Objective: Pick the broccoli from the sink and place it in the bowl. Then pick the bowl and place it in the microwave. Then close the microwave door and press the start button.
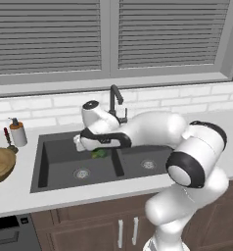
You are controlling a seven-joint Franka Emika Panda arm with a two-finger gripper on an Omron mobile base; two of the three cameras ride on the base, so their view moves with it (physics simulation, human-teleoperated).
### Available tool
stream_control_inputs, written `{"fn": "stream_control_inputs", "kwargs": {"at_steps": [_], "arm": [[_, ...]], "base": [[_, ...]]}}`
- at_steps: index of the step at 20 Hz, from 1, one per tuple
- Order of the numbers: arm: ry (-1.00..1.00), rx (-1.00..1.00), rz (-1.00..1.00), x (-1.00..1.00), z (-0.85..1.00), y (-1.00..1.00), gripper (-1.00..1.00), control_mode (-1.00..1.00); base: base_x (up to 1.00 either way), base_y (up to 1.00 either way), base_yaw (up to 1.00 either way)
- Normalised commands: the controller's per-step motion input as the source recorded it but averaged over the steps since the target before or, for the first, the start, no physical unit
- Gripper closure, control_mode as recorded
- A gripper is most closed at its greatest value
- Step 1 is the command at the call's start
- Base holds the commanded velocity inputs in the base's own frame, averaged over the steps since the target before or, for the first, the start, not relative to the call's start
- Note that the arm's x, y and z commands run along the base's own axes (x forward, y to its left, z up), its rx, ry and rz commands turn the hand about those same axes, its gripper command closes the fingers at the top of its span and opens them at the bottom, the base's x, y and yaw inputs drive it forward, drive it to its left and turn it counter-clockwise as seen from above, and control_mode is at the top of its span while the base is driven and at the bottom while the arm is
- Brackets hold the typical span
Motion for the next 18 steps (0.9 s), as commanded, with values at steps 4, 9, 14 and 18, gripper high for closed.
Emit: {"fn": "stream_control_inputs", "kwargs": {"at_steps": [4,9,14,18], "arm": [[0.06,0.06,0.0,-0.63,0.77,-1.0,1.0,-1.0],[0.03,0.07,0.0,-0.47,0.49,-1.0,1.0,-1.0],[-0.01,0.12,0.0,-0.61,0.28,-0.95,1.0,-1.0],[0.0,0.13,0.0,-0.15,0.2,-0.49,1.0,-1.0]], "base": [[0.0,0.0,0.0],[0.0,0.0,0.0],[0.0,0.0,0.0],[0.0,0.0,0.0]]}}
